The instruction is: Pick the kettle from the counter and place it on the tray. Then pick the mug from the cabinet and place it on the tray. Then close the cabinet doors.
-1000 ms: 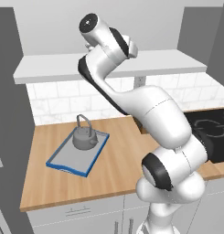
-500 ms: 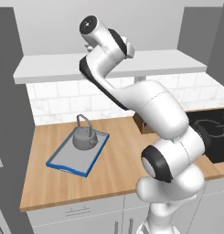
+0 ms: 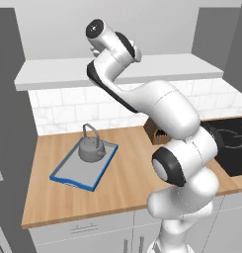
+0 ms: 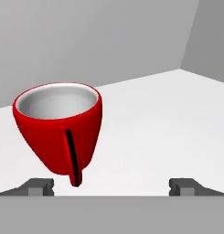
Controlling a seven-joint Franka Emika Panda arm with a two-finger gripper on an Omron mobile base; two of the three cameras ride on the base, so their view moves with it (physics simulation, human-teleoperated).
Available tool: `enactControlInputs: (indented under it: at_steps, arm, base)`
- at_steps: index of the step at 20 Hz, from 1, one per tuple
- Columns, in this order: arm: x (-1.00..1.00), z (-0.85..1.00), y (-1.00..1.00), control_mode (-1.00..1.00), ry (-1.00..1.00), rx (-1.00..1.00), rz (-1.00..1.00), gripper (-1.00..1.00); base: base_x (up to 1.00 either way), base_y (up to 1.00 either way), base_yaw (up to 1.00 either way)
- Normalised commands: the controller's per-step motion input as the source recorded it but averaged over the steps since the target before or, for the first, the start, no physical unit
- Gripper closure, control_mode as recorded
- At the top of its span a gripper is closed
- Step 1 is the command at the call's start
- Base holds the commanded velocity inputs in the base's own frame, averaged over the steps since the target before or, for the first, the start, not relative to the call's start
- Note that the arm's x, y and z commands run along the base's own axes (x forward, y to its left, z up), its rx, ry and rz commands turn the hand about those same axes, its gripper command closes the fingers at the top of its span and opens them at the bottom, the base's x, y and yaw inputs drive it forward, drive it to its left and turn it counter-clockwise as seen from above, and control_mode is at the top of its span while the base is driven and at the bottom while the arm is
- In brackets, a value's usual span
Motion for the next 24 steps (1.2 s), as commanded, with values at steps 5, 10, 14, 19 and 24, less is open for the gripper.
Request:
enactControlInputs:
  at_steps: [5, 10, 14, 19, 24]
  arm:
    - [0.32, -0.03, 0.11, -1.0, 0.0, 0.0, 0.0, -1.0]
    - [0.23, -0.01, 0.13, -1.0, 0.0, 0.0, 0.0, -1.0]
    - [0.26, -0.02, 0.11, -1.0, 0.0, 0.0, 0.0, -1.0]
    - [0.27, -0.09, 0.06, -1.0, 0.0, 0.0, 0.0, -1.0]
    - [0.08, -0.03, 0.0, -1.0, 0.0, 0.0, 0.0, -1.0]
  base:
    - [0.0, 0.0, 0.0]
    - [0.0, 0.0, 0.0]
    - [0.0, 0.0, 0.0]
    - [0.0, 0.0, 0.0]
    - [0.0, 0.0, 0.0]
